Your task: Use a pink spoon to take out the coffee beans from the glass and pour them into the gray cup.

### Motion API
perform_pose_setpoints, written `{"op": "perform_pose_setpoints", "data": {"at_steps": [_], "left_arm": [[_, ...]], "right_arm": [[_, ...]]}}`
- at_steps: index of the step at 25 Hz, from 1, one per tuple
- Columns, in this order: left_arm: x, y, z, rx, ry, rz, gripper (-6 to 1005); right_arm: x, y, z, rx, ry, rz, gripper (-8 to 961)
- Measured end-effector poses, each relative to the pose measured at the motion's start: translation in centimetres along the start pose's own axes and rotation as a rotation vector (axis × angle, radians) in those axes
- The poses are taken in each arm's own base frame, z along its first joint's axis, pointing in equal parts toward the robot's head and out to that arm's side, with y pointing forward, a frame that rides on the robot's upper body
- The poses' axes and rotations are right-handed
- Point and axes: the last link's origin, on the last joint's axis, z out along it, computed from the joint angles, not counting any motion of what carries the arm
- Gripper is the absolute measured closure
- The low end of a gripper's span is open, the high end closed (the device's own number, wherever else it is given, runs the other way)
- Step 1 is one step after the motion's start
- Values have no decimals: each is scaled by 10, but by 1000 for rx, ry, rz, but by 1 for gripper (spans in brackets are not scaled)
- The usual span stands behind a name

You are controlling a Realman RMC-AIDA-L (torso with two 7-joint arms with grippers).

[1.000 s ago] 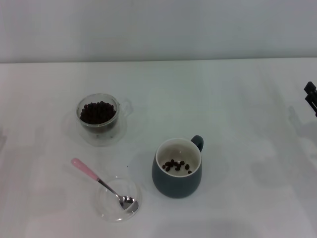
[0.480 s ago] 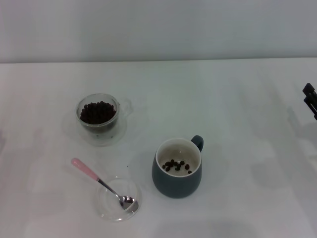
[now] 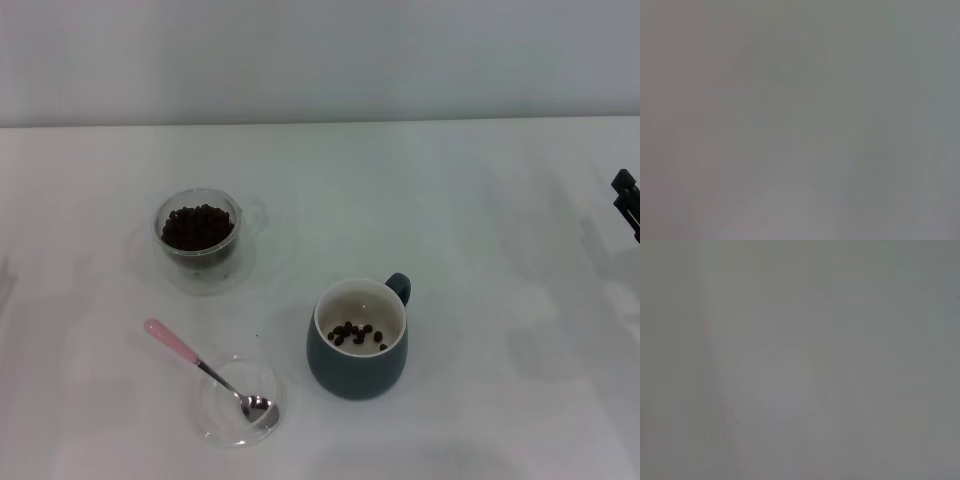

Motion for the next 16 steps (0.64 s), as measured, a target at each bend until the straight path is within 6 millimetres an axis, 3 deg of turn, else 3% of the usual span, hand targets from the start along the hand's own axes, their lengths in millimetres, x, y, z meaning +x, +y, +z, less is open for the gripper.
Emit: {"op": "perform_pose_setpoints", "data": {"at_steps": [16], "left_arm": [[1,-4,0,27,10,-12,106]], "right_arm": [[-1,-1,1,0,-4,-5,287]]}}
